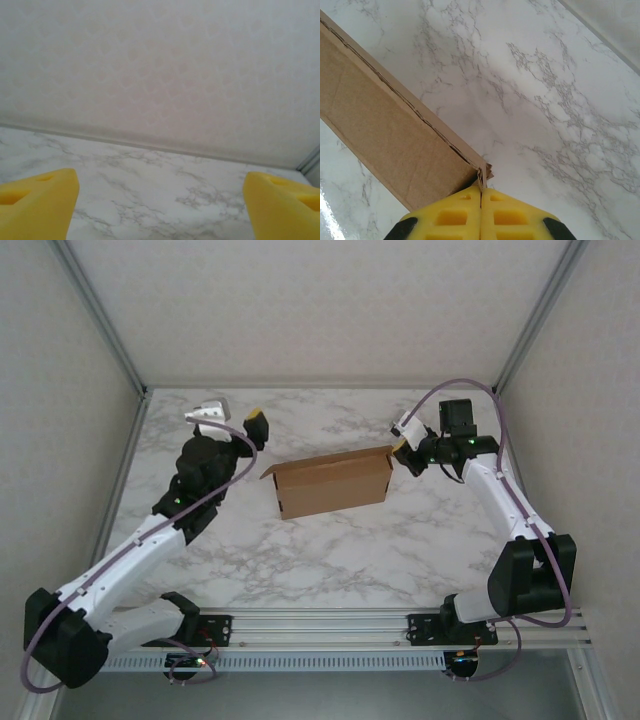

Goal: Fold the paper box

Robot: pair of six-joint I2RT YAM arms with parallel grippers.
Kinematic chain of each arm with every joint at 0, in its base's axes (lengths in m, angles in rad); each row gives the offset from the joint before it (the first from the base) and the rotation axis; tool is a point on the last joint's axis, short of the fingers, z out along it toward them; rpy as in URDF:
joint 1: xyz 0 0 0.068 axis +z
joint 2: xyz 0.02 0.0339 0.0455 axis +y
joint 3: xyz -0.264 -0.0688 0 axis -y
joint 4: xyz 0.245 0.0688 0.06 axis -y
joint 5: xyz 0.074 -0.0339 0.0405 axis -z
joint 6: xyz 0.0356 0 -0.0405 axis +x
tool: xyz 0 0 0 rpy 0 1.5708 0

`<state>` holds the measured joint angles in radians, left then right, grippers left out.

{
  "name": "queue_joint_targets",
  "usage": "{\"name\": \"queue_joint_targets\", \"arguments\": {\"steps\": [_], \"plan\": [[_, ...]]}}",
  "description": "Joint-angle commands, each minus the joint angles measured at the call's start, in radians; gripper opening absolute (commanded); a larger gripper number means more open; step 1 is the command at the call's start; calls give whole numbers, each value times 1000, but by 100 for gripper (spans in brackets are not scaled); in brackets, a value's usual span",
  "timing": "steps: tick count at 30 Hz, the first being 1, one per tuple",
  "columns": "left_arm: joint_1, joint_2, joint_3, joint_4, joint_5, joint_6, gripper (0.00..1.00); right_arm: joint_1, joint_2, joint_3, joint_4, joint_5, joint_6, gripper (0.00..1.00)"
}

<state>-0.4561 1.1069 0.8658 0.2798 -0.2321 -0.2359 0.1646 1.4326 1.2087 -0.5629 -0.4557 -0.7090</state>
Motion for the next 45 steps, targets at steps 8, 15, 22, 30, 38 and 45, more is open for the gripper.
{"name": "queue_joint_targets", "arguments": {"steps": [8,15,22,30,38,45], "plan": [[107,208,25,37,315,-216,83,8,9,0,-12,15,14,23],[109,245,-23,102,382,-243,83,9,33,-10,-8,30,11,28],[108,292,-34,140,474,-267,80,14,61,47,-49,5,49,21],[58,352,-12,165,574,-247,76,29,48,72,-93,4,177,16],[15,349,-16,167,590,-233,76,58,56,89,-98,85,374,11],[-6,352,-13,159,593,-224,76,90,106,160,-133,235,588,0]]}}
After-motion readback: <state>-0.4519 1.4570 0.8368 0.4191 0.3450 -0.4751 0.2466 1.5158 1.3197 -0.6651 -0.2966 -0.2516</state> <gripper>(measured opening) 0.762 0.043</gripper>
